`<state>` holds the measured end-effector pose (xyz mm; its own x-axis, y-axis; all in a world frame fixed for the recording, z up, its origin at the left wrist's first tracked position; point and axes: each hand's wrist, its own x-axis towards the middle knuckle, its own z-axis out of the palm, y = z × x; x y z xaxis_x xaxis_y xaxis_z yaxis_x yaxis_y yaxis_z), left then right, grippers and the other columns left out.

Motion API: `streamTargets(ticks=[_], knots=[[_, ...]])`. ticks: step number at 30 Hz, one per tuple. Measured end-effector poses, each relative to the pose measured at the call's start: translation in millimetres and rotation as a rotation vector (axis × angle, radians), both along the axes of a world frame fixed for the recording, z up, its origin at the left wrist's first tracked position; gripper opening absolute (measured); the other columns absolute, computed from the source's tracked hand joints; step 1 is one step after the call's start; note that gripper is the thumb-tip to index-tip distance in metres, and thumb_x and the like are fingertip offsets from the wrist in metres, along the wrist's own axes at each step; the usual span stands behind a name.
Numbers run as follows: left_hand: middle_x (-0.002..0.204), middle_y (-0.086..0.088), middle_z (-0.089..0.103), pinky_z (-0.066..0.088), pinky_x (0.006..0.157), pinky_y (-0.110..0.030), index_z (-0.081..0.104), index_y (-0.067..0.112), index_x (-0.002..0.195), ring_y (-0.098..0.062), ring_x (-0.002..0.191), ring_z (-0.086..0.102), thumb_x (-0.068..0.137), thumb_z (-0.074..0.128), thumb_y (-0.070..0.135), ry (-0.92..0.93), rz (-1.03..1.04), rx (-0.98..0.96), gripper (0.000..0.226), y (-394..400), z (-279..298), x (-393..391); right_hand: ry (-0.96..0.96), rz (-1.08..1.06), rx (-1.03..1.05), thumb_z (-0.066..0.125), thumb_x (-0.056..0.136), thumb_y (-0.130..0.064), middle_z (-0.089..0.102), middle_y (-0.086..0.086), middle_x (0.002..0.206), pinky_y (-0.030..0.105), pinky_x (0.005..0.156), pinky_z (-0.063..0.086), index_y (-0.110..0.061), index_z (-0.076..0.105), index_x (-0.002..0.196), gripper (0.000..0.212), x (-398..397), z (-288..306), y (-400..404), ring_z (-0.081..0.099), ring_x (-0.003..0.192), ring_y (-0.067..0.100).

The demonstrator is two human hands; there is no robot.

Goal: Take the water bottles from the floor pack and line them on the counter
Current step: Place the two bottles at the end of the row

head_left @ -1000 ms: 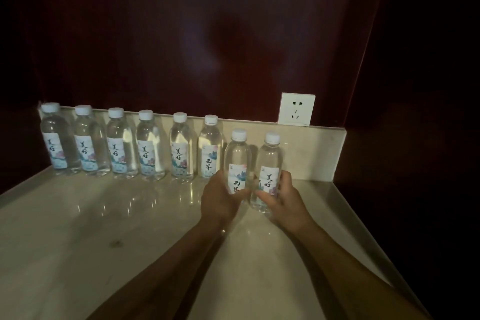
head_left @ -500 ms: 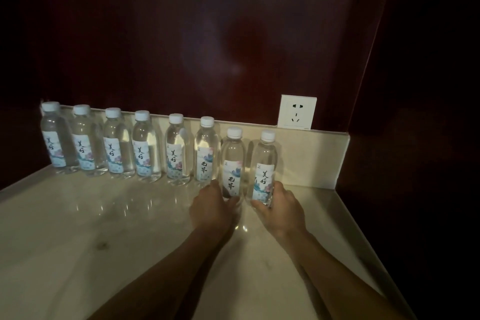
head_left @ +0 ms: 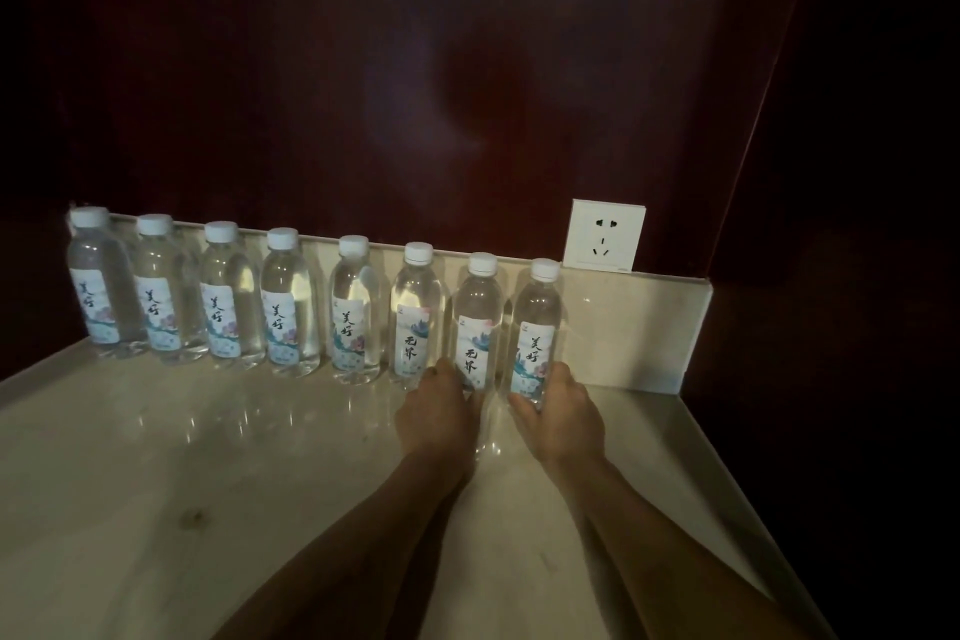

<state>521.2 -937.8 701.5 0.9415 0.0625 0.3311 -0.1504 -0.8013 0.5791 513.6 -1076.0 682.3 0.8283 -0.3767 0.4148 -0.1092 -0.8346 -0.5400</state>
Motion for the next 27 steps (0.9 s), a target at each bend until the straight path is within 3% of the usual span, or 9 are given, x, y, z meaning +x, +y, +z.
streamTargets(ticks=[9, 27], knots=[[0.113, -0.005, 0.068, 0.051, 0.084, -0.033, 0.05, 0.014, 0.118, -0.023, 0.106, 0.067, 0.099, 0.056, 0.043, 0.018, -0.018, 0.036, 0.035, -8, 1, 11, 0.004, -0.025, 0.011, 0.061, 0.086, -0.055, 0.065, 0.009, 0.111, 0.035, 0.075, 0.048, -0.014, 0.049, 0.115, 0.051, 8, 1, -1, 0.063, 0.101, 0.031], [0.109, -0.007, 0.068, 0.053, 0.082, -0.036, 0.052, 0.013, 0.116, -0.026, 0.101, 0.067, 0.099, 0.057, 0.041, -0.01, -0.036, -0.022, 0.033, -6, -1, 13, 0.02, -0.018, -0.066, 0.055, 0.092, -0.051, 0.065, 0.01, 0.116, 0.037, 0.081, 0.048, -0.013, 0.046, 0.127, 0.053, 10, -3, -1, 0.062, 0.107, 0.031]])
